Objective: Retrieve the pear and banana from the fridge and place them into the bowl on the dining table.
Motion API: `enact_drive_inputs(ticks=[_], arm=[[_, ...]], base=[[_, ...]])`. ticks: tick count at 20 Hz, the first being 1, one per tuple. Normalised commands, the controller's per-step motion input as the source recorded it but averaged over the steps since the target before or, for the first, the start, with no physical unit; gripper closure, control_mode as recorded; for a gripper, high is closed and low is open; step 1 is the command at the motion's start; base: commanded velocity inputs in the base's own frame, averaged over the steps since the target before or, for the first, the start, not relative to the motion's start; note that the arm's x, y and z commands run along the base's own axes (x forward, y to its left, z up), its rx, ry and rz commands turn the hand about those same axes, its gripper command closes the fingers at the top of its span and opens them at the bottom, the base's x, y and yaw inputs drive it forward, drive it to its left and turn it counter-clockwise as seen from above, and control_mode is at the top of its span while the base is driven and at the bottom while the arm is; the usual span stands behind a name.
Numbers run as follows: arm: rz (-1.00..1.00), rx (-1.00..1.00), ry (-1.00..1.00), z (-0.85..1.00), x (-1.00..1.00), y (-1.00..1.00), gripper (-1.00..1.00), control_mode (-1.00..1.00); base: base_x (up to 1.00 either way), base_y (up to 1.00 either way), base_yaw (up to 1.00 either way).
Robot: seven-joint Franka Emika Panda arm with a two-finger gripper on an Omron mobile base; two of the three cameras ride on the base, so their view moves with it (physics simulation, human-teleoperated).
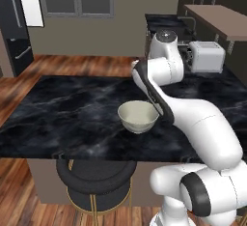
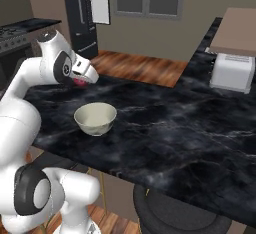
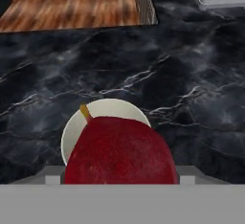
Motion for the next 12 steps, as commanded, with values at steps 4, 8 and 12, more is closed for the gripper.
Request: enact_drive_inputs(ticks=[4,8,12], arm=[[0.0,0.0,0.36,-0.33,0.06,0.0,1.0,-1.0],[0.0,0.0,0.33,-0.3,0.01,0.0,1.0,-1.0],[0.0,0.0,0.3,-0.31,0.0,0.0,1.0,-1.0]], base=[[0.0,0.0,0.0],[0.0,0.0,0.0],[0.0,0.0,0.0]])
